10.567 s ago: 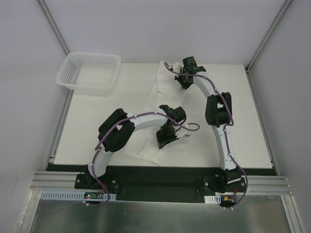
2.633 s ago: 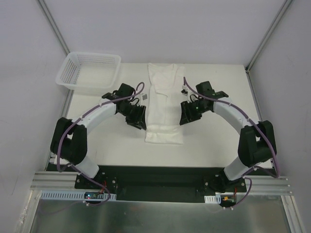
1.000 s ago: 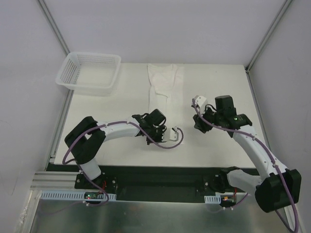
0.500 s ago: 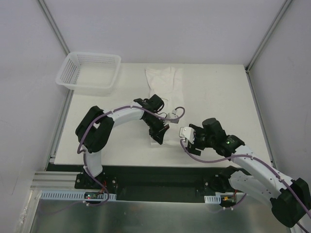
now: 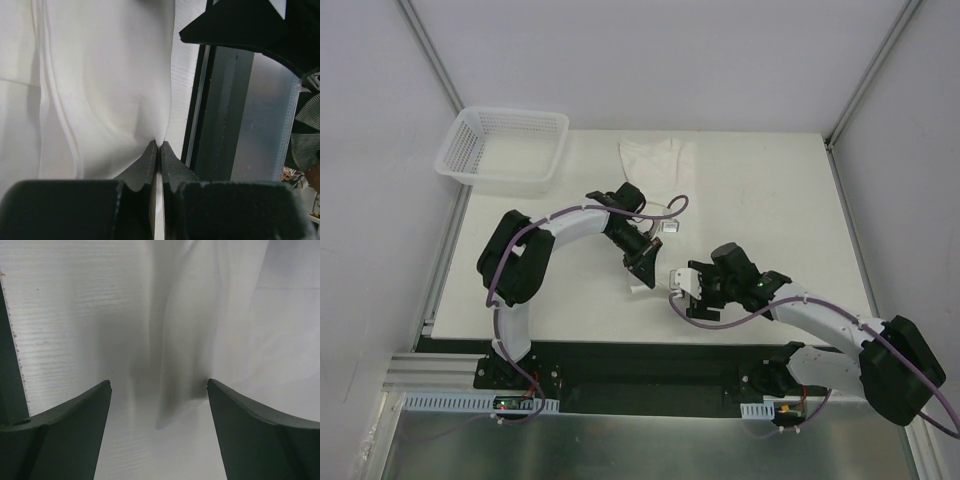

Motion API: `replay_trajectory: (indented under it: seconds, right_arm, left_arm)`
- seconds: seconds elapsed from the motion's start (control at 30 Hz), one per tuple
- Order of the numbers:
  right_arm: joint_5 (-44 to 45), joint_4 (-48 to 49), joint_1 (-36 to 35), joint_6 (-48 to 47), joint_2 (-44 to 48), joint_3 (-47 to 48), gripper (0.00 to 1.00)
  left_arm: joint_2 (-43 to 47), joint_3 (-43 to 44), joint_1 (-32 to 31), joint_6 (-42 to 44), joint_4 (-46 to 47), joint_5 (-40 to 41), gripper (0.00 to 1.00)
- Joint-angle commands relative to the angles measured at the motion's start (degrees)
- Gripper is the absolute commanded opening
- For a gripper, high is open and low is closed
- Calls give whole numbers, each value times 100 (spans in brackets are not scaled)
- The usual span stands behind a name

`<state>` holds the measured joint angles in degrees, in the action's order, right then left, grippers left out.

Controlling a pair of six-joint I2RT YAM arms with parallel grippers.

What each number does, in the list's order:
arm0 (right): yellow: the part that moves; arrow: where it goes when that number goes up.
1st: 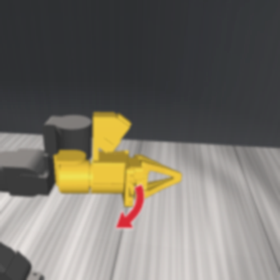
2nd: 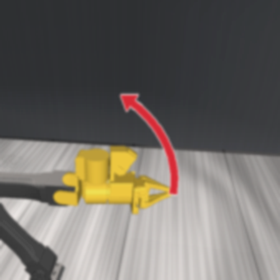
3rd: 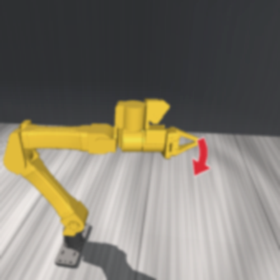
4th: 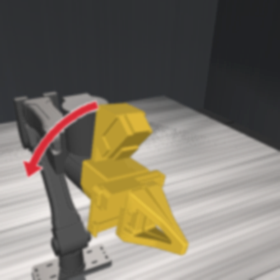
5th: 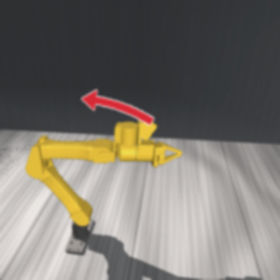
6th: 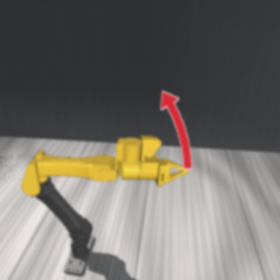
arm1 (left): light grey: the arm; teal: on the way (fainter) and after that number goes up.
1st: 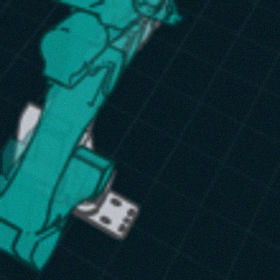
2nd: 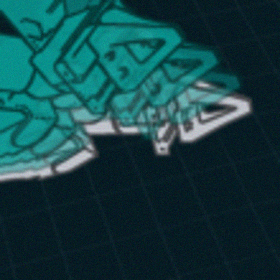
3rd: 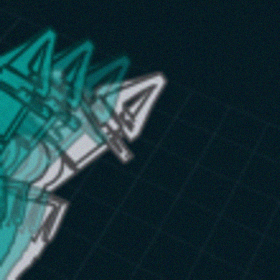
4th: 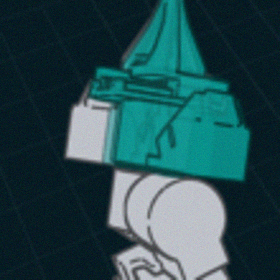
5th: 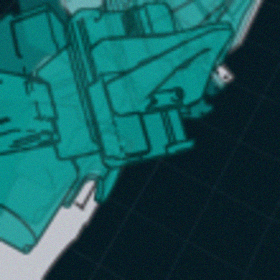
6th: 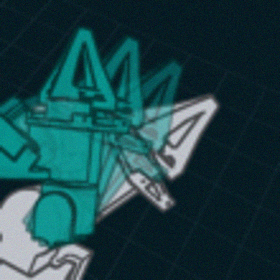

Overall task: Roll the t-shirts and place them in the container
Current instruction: Roll the T-shirt to the center of the board.

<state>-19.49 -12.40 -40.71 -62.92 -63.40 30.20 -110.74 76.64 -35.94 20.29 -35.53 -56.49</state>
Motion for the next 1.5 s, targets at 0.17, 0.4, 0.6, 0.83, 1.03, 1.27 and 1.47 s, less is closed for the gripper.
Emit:
replay_trajectory:
  seconds: [0.17,0.4,0.6,0.83,1.03,1.27,1.47]
  right_arm:
    - [147,809,-113,-168,-612,338,80]
    - [173,1080,-148,-414,-885,286,68]
    - [314,1196,-183,-555,-1244,443,34]
    - [59,512,-96,-880,-1176,654,9]
    - [-196,-376,63,-441,-1482,1243,7]
    - [-310,-701,116,-344,-1614,1428,6]
    - [-284,-860,160,-388,-1527,1270,6]
  left_arm:
    - [-132,97,44,-105,-182,-618,0]
    - [-89,79,210,-140,-191,-653,0]
    - [113,-35,325,-122,-235,-583,0]
    - [1157,-473,483,-158,-113,1110,29]
    - [3627,-2362,344,212,800,2359,56]
    - [5036,-4261,-1237,1194,3199,4821,68]
    - [4501,-4254,-1275,1354,4071,4603,70]
